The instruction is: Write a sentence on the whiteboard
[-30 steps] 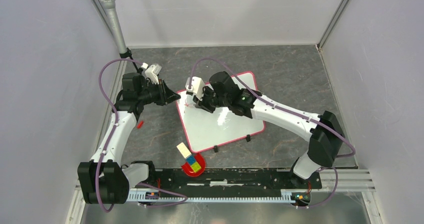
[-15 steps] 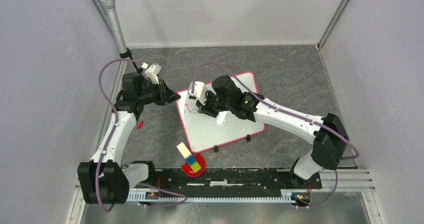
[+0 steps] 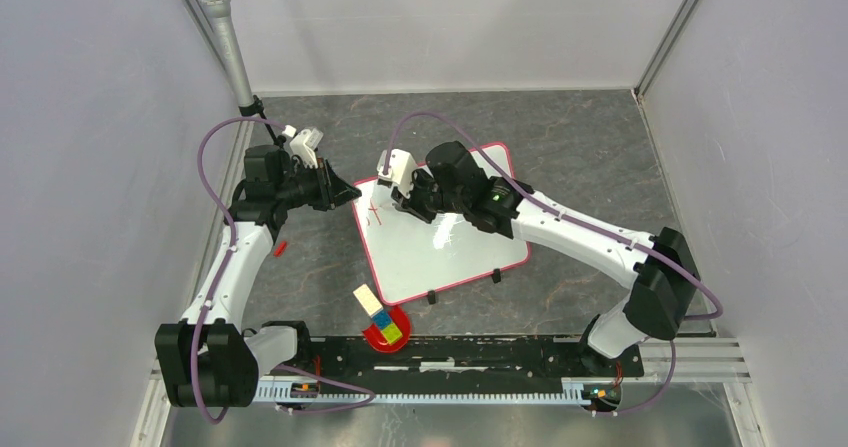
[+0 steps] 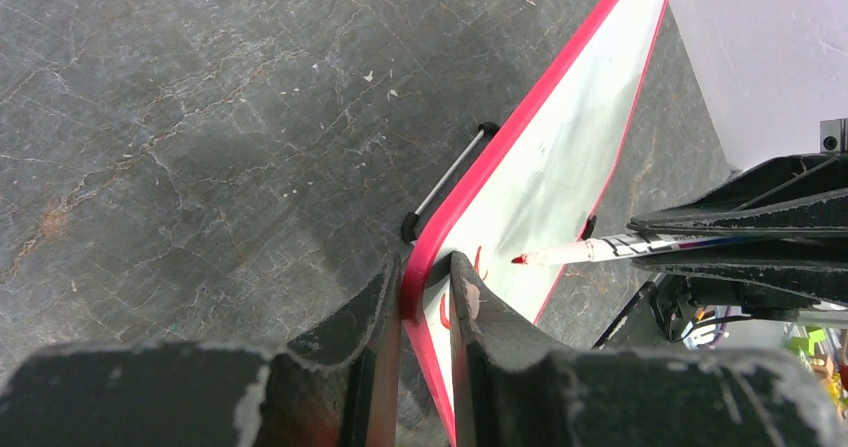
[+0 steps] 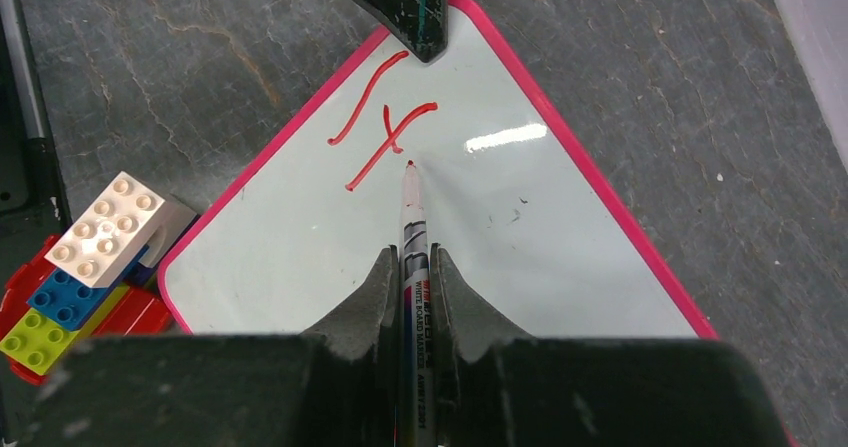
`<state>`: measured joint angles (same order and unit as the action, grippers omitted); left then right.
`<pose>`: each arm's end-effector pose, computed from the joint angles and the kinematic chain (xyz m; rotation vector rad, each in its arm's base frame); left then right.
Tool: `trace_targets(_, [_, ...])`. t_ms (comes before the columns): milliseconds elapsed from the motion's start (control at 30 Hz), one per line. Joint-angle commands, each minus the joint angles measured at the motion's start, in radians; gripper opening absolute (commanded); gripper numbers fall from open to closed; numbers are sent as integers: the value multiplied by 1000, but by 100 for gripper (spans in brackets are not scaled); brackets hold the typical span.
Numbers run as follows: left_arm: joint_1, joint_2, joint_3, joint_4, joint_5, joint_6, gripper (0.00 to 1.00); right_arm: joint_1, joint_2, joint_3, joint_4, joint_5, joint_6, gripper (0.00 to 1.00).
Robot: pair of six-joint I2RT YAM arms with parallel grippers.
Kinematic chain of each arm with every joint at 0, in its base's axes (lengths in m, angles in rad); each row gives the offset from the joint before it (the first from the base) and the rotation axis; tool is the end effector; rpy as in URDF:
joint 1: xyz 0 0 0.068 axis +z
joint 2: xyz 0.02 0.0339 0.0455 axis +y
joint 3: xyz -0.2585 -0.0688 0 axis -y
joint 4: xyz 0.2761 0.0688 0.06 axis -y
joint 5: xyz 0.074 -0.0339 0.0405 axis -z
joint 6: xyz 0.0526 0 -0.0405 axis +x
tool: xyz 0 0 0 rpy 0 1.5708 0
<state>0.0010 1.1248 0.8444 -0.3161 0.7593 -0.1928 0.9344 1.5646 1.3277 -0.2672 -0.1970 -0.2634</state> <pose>0.2832 -0.0359 0.2650 0.2358 2.1076 -0.9294 0.2359 0.3365 0.3049 -1.2966 1.6805 0.6096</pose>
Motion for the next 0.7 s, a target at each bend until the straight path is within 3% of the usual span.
trace_targets(0, [-2,-10,5,-3,6,39,7,-3,8,46,11,38,-17,0])
trace_targets(667, [-2,-11,4,-6,2,47,7,-3,7,-9,-17,0,-32,0])
